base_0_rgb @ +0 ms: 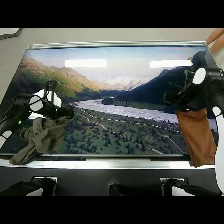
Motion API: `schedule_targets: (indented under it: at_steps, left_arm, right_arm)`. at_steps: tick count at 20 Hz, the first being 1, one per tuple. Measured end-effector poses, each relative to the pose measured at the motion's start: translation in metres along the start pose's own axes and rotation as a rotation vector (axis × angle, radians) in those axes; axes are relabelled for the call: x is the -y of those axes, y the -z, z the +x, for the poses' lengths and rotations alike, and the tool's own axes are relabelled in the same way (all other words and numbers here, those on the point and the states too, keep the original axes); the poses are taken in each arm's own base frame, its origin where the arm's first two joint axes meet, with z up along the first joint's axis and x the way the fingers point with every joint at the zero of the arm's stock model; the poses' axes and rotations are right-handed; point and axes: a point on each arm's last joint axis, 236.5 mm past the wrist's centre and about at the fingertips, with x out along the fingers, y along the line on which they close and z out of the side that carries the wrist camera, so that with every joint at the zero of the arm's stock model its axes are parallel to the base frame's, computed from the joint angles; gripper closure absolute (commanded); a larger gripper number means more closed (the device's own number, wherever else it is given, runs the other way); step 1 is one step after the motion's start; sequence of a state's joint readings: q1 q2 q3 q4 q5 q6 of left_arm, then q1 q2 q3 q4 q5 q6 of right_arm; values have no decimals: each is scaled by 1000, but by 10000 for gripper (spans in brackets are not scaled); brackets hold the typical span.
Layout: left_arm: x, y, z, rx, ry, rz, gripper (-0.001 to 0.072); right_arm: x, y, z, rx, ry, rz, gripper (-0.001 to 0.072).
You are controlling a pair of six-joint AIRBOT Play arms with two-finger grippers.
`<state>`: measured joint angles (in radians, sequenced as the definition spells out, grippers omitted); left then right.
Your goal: Fold the shirts.
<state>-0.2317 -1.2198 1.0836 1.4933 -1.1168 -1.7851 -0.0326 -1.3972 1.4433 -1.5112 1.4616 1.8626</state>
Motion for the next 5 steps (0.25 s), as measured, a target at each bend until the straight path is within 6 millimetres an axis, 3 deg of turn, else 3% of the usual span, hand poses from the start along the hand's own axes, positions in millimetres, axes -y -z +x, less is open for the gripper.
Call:
schedule_targets:
  at_steps: [5]
  left_arm:
    - [0, -1, 0, 7, 2, -3, -13]
  right_arm:
    - [0, 1, 0, -3, 1, -1, 148]
